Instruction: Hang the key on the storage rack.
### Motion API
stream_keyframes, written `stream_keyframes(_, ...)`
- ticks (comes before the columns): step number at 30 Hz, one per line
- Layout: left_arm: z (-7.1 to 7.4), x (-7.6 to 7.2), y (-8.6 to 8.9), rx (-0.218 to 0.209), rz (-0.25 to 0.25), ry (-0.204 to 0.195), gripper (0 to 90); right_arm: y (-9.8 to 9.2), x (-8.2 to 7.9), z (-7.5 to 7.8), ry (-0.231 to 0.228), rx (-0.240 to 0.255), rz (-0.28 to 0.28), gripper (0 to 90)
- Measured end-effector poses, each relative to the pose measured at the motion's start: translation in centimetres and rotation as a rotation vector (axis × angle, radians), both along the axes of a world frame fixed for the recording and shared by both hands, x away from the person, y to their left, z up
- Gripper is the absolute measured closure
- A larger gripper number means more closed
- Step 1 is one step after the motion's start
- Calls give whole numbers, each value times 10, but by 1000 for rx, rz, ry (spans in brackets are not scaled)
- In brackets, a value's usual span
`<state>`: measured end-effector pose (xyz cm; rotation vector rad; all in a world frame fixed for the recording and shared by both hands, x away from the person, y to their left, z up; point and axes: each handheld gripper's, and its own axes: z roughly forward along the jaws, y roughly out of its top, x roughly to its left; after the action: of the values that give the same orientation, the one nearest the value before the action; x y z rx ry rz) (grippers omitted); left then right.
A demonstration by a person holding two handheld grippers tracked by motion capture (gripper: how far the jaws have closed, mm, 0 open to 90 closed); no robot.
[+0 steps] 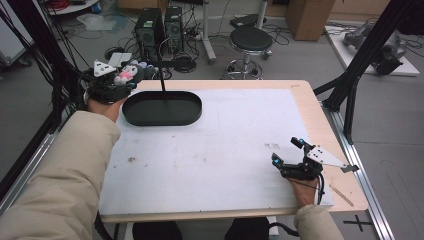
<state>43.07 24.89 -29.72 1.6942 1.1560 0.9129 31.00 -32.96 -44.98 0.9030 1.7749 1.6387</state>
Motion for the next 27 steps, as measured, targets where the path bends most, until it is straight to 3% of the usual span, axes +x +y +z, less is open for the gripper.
stream_keyframes(8,-5,-5,-2,-2,-3,1,562,0,-1,0,-4,10,-5,5)
stream_keyframes(14,-18,-7,-5,-4,4,28,563,0,-1,0,-6,9,-4,5)
stream_keyframes(27,-38,12,-10,-5,16,73,562,0,-1,0,-7,5,-3,5)
